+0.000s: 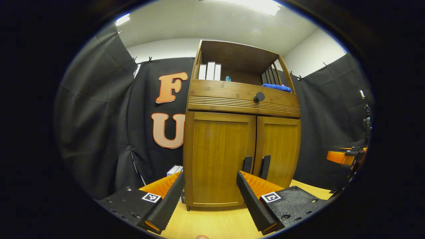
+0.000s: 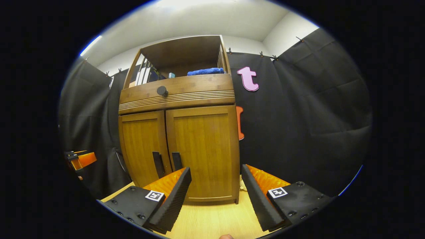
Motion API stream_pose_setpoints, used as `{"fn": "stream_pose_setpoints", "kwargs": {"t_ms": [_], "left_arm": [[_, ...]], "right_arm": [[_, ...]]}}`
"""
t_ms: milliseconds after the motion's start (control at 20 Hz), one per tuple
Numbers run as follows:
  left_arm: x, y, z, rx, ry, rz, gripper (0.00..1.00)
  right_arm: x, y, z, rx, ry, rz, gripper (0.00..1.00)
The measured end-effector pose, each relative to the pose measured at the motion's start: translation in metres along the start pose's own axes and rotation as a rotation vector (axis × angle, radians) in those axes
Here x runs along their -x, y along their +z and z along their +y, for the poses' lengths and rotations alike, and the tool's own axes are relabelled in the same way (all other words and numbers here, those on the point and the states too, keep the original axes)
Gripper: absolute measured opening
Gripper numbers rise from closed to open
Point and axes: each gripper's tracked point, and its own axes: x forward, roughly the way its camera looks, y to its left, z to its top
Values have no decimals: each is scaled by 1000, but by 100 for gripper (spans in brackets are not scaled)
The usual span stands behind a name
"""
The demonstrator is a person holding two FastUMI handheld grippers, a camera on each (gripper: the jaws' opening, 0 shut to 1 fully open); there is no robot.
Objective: Open the right door of the double-door shoe cabinet with the right hand, and open the left door with the left hand.
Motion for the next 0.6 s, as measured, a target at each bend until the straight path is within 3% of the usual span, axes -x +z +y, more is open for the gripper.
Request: {"fn": "stream_pose_setpoints", "kwargs": {"t_ms": [350,400,500,550,600], "left_arm": [[1,-5,6,-41,-3,-4,92],[1,-7,7,-38,-7,1,97],[0,-16,8,-19,-21,20,97],[0,-19,10,-12,-24,29,92],[-1,-22,12,-7,-21,31,97]], "right_arm": [[-42,-30,43,-27,63,43,91],[-49,-35,52,-27,78,51,90],[-66,-44,68,-22,97,65,91],[-75,-49,78,-15,106,69,91],[-83,-52,86,-5,117,72,91]]}}
